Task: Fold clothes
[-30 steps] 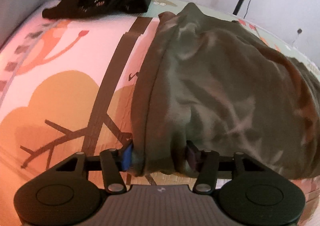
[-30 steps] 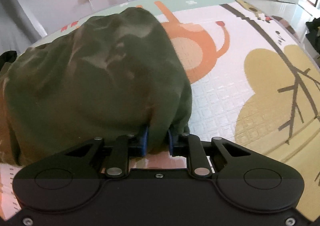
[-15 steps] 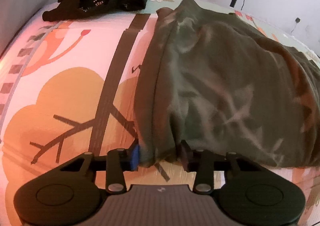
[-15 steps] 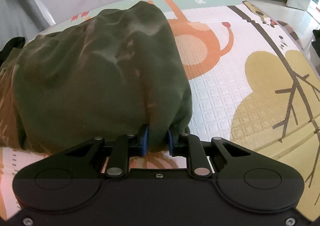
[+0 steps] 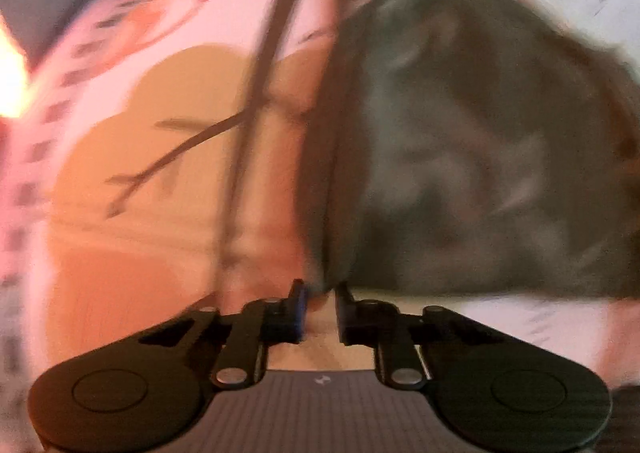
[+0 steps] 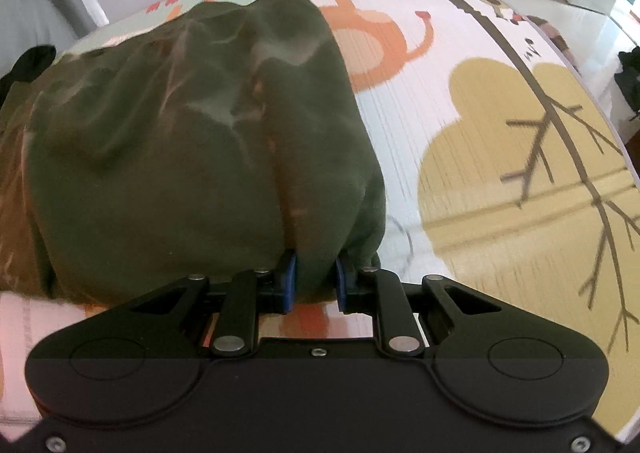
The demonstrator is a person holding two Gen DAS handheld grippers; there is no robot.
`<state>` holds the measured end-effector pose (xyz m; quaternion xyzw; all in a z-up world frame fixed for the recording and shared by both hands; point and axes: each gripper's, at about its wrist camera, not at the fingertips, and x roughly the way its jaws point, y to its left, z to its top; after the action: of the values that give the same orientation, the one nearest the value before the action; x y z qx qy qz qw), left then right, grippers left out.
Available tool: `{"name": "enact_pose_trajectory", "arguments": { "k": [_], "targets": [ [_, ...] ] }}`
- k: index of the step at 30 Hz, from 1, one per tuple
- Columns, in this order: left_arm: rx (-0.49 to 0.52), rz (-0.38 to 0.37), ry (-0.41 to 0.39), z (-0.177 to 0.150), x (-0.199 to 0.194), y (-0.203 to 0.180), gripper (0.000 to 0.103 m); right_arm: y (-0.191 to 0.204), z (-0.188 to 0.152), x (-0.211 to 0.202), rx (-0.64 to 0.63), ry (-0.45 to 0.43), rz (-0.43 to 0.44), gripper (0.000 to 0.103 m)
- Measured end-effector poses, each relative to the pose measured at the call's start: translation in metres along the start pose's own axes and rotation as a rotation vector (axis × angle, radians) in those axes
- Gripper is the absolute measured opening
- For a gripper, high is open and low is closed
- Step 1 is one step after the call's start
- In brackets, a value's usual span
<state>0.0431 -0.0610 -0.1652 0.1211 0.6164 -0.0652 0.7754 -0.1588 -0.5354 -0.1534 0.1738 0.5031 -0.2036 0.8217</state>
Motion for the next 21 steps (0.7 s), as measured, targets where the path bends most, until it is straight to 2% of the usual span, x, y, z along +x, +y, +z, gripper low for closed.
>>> {"name": "enact_pose_trajectory", "arguments": {
  "k": [3, 5, 8, 9, 10, 12, 14, 15, 17, 21],
  "targets": [
    [-0.071, -0.1, 0.063, -0.024, 0.008, 0.022, 0.001, 0.0, -0.016, -0.01, 0.006, 0.005, 0.007, 0.016],
    [-0.061, -0.108, 0.005, -0.035, -0.001, 0.023, 0.002, 0.002, -0.026, -0.016, 0.005, 0.005, 0.008, 0.016],
    [-0.019, -0.112, -0.1, -0.039, -0.015, 0.018, 0.02, 0.001, -0.034, -0.02, 0.032, -0.005, 0.014, 0.017],
    [-0.01, -0.117, -0.133, -0.037, -0.02, 0.016, 0.04, 0.0, -0.035, -0.021, 0.046, -0.009, 0.021, 0.017],
    [0.0, -0.122, -0.166, -0.035, -0.024, 0.014, 0.065, -0.001, -0.034, -0.021, 0.051, -0.007, 0.029, 0.018],
    [0.002, -0.114, -0.25, -0.027, -0.032, 0.012, 0.092, -0.003, -0.033, -0.02, 0.073, -0.01, 0.039, 0.021],
    [0.006, -0.103, -0.319, -0.02, -0.036, 0.01, 0.094, -0.004, -0.033, -0.02, 0.095, -0.014, 0.048, 0.03],
    [0.007, -0.099, -0.327, -0.013, -0.034, 0.01, 0.094, -0.006, -0.033, -0.021, 0.11, -0.02, 0.044, 0.036],
    [-0.006, -0.094, -0.306, -0.003, -0.026, 0.01, 0.094, -0.009, -0.032, -0.023, 0.118, -0.047, 0.044, 0.038],
    [-0.024, -0.146, -0.264, 0.006, -0.01, 0.004, 0.092, -0.012, -0.027, -0.017, 0.12, -0.031, 0.058, 0.047]
  ]
}}
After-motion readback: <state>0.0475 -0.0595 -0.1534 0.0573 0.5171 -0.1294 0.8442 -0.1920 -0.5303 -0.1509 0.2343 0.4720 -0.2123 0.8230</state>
